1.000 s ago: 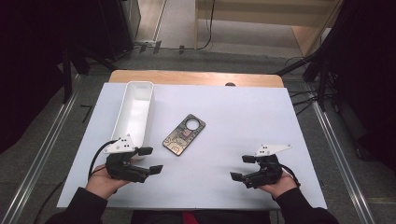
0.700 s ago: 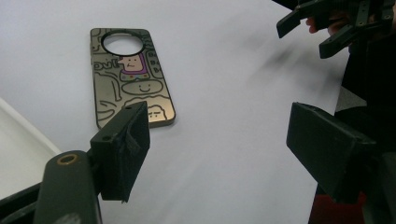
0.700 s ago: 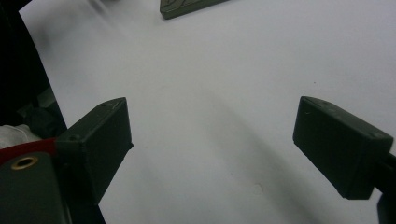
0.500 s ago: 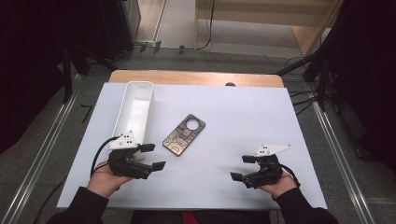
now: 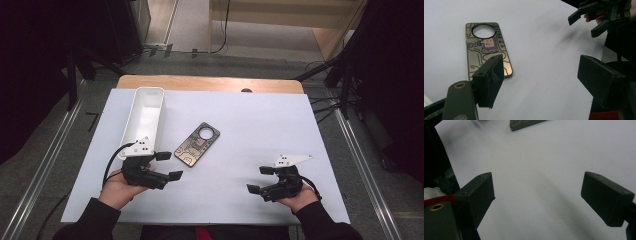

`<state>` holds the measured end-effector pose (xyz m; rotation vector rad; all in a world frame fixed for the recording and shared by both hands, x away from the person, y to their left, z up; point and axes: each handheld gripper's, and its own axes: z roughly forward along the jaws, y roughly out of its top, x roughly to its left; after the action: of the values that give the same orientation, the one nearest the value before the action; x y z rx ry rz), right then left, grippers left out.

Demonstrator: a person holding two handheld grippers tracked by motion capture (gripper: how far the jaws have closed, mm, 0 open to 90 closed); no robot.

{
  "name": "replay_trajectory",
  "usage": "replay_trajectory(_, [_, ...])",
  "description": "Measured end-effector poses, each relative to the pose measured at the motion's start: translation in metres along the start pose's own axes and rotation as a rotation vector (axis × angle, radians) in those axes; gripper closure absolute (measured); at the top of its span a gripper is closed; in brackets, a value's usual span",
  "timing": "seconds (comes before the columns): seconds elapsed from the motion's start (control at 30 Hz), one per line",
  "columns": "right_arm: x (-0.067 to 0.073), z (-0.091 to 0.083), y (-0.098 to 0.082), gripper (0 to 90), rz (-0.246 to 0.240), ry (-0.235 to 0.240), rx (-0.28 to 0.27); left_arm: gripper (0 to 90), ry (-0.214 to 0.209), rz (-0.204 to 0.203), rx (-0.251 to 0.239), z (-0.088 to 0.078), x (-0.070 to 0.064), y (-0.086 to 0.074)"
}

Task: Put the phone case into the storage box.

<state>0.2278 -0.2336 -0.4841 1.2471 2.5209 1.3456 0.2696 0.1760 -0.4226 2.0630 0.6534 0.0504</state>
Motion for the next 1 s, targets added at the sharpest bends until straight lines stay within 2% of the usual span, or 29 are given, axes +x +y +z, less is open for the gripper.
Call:
replay_trajectory(0.1, [0.000,0.000,0.000,10.7,0.001,0.002,0.000,17.1,0.000,0.004,0.008,0.004,-0.002,0.004])
replay_trajectory(1.0, [-0.001,-0.002,-0.001,10.7,0.002,0.006,0.000,17.1,0.005,0.003,0.005,0.032,0.000,0.024])
